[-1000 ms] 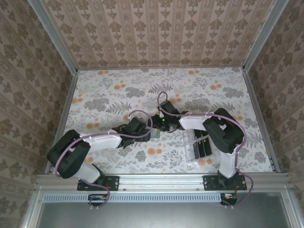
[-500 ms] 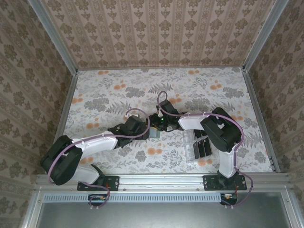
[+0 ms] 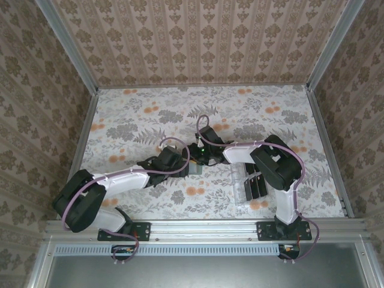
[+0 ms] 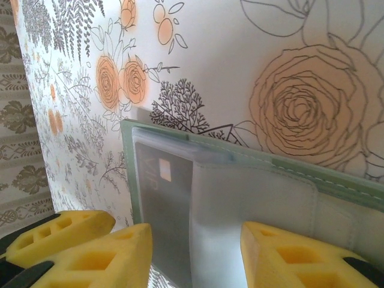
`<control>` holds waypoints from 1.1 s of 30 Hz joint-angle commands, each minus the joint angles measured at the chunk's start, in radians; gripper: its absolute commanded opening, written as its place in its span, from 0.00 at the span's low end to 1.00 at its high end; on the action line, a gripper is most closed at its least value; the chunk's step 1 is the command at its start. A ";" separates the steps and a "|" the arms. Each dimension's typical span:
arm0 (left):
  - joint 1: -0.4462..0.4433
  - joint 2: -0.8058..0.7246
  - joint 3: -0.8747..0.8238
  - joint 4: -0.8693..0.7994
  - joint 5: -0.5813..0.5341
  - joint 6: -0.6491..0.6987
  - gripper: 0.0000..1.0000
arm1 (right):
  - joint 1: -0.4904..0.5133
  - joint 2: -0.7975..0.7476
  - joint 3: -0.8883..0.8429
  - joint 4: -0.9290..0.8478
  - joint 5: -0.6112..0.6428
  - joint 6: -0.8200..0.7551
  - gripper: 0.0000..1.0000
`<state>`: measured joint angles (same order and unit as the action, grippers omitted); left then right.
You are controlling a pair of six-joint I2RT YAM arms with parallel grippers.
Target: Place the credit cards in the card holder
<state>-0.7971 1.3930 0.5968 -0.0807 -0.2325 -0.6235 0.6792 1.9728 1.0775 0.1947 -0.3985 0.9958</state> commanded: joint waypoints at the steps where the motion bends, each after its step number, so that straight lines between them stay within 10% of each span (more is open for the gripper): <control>1: 0.005 0.015 0.008 -0.005 0.001 0.023 1.00 | 0.013 0.033 0.034 -0.022 -0.019 0.005 0.45; 33: 0.017 0.092 -0.056 0.050 -0.044 -0.027 1.00 | -0.002 -0.157 -0.059 -0.116 0.105 -0.053 0.46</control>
<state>-0.7971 1.4708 0.5739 -0.0227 -0.2779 -0.6289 0.6788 1.8221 1.0431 0.1230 -0.3248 0.9646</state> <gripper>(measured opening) 0.997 0.457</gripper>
